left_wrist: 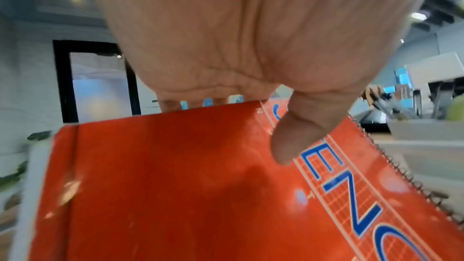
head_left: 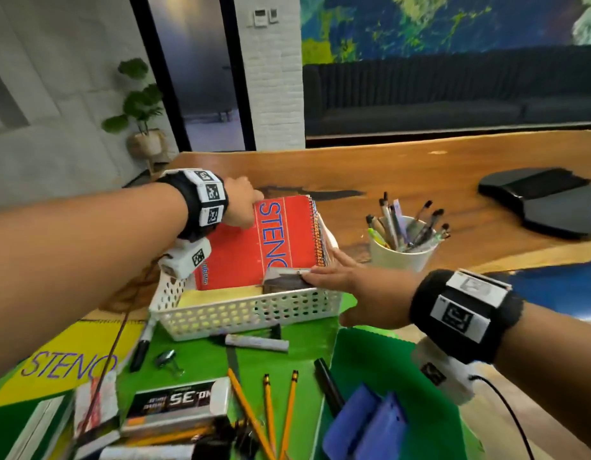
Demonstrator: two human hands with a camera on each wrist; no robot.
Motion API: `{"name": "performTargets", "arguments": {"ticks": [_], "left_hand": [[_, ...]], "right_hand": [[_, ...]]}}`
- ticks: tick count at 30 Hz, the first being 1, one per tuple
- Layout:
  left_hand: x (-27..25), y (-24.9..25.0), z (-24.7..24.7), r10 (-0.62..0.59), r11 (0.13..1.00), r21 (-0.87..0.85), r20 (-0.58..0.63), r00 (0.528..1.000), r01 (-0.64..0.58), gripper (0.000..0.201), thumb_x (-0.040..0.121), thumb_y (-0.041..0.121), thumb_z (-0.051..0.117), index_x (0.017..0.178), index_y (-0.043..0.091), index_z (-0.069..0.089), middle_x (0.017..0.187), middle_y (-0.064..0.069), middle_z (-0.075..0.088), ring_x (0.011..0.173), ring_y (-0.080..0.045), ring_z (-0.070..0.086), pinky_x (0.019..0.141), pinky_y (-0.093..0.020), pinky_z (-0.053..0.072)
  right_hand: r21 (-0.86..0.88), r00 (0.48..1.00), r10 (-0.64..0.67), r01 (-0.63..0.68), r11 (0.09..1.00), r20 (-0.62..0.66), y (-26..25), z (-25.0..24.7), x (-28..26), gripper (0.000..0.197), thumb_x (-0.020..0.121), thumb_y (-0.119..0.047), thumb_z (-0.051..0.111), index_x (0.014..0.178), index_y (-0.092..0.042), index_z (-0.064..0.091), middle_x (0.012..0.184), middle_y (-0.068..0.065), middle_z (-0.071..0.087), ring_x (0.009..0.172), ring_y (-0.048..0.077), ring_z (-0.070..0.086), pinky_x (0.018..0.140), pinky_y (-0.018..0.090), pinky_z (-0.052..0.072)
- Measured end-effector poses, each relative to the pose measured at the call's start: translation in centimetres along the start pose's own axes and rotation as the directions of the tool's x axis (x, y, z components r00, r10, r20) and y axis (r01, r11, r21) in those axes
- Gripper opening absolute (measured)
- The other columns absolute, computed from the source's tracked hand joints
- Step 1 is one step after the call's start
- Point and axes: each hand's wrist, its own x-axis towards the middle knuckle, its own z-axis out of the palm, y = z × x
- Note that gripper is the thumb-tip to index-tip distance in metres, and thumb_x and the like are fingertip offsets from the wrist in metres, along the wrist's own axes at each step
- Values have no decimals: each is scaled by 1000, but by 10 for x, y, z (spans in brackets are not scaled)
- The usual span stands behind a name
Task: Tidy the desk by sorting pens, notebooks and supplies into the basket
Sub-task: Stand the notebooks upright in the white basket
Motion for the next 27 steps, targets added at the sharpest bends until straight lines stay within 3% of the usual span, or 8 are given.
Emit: {"name": "performTargets", "arguments": {"ticks": [5, 6, 8, 10, 18, 22, 25, 27], "left_hand": [[17, 5, 22, -16, 985, -168, 46, 999, 23, 104, 65, 25, 88, 150, 22, 28, 138, -6, 50, 120, -27, 56, 99, -40, 50], [17, 4, 20, -30, 986, -161, 48, 998, 38, 102, 64, 28, 90, 148, 22, 33, 138, -7, 51, 120, -28, 56, 100, -40, 49], [14, 4, 10, -42, 985, -161, 98, 994, 58, 72, 67, 30, 89, 130, 18, 57, 122, -3, 65, 107, -24, 63, 95, -37, 52], [12, 3, 3, -21, 988, -149, 143, 990, 42, 53, 70, 31, 88, 114, 16, 63, 105, 2, 70, 95, -20, 65, 89, -36, 54], [8, -2, -6, 28, 999, -37, -72, 997, -31, 56, 81, 38, 79, 121, 12, 50, 109, 1, 60, 97, -25, 59, 83, -33, 47], [12, 4, 16, 7, 999, -38, -77, 997, -10, 78, 77, 47, 79, 137, 17, 39, 126, -10, 51, 111, -32, 58, 95, -45, 50], [13, 4, 23, -9, 998, -62, -96, 995, 3, 95, 75, 41, 82, 150, 25, 25, 132, -12, 46, 121, -35, 51, 100, -47, 45], [14, 1, 27, -25, 997, -72, -135, 991, 15, 101, 74, 40, 82, 153, 28, 19, 136, -14, 44, 124, -37, 47, 103, -49, 43]], "right_hand": [[23, 1000, -17, 18, 1000, -22, 0, 8, -2, 96, 90, -27, 70, 158, -43, 5, 167, -17, 4, 150, 18, -27, 123, 57, 10], [20, 1000, -19, 20, 1000, -25, 0, 9, -2, 96, 89, -27, 70, 158, -43, 5, 167, -16, 4, 150, 18, -27, 123, 57, 9], [13, 999, -29, 29, 999, -29, -2, 9, -1, 97, 89, -28, 70, 158, -42, 5, 167, -15, 4, 150, 20, -27, 123, 56, 8], [8, 1000, -24, 24, 1000, -20, -3, 8, -2, 98, 88, -26, 71, 158, -43, 4, 167, -15, 4, 150, 20, -28, 123, 57, 9], [-20, 999, -28, 28, 999, -15, -4, 10, -5, 103, 87, -21, 70, 158, -42, 0, 166, -19, -1, 149, 20, -30, 122, 53, 12], [21, 1000, -13, 13, 1000, -4, -6, 6, -9, 104, 87, -22, 71, 158, -44, -2, 167, -19, -3, 150, 17, -27, 122, 50, 14], [227, 984, 84, -46, 973, -159, -8, 5, -15, 100, 84, -29, 76, 158, -36, 9, 166, -12, 4, 153, 16, 8, 120, 36, 24], [291, 920, 237, -146, 946, -311, -7, 4, -23, 78, 81, -35, 78, 143, -24, 32, 146, -1, 32, 131, 17, 40, 107, 29, 39]]}}
